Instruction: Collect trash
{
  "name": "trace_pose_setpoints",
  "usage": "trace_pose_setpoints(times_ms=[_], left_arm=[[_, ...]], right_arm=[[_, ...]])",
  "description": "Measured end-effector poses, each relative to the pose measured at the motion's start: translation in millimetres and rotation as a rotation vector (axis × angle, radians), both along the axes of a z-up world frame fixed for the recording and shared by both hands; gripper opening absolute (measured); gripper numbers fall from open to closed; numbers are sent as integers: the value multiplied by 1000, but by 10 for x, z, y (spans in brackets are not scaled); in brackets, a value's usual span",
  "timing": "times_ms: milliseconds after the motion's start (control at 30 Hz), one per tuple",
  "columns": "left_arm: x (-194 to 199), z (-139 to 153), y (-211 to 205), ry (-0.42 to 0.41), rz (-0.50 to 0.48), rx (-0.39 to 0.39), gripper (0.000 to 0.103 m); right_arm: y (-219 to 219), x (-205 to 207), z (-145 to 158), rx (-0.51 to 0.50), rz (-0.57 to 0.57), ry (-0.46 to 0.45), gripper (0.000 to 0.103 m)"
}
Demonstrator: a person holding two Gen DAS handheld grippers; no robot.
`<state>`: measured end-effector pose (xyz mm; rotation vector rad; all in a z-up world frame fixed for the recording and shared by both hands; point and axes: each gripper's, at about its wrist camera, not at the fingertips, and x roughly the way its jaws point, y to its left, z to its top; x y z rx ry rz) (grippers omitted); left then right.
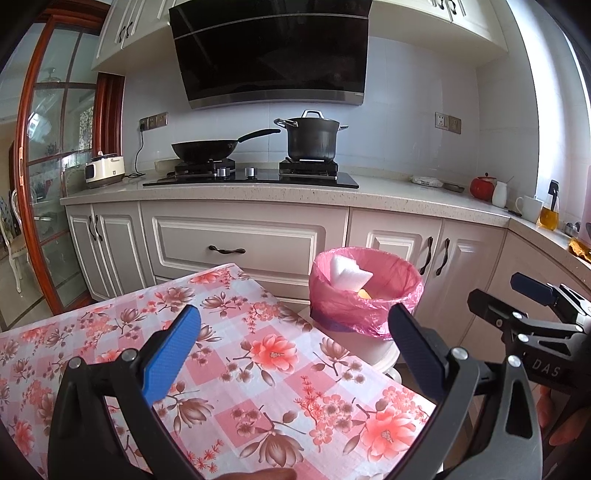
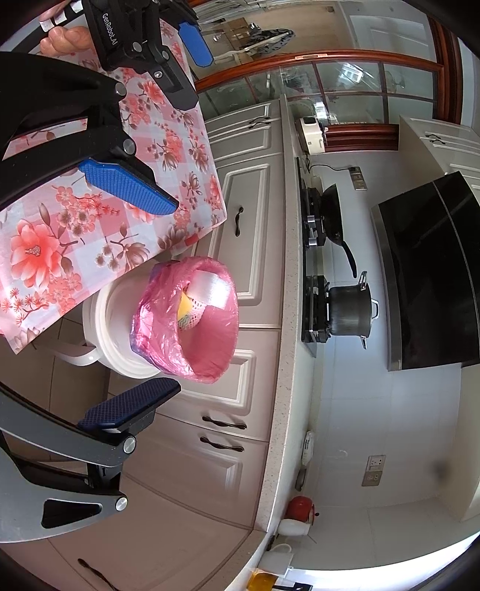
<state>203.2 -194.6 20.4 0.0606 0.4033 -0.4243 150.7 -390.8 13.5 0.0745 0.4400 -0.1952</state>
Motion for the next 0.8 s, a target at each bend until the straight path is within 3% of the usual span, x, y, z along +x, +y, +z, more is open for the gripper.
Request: trace_pose_setpoints(times_ms=[800], left_arm=[[12,-63,-18,22,-10,9,98]], right_arm=[[-1,1,-18,5,-1,9,84]])
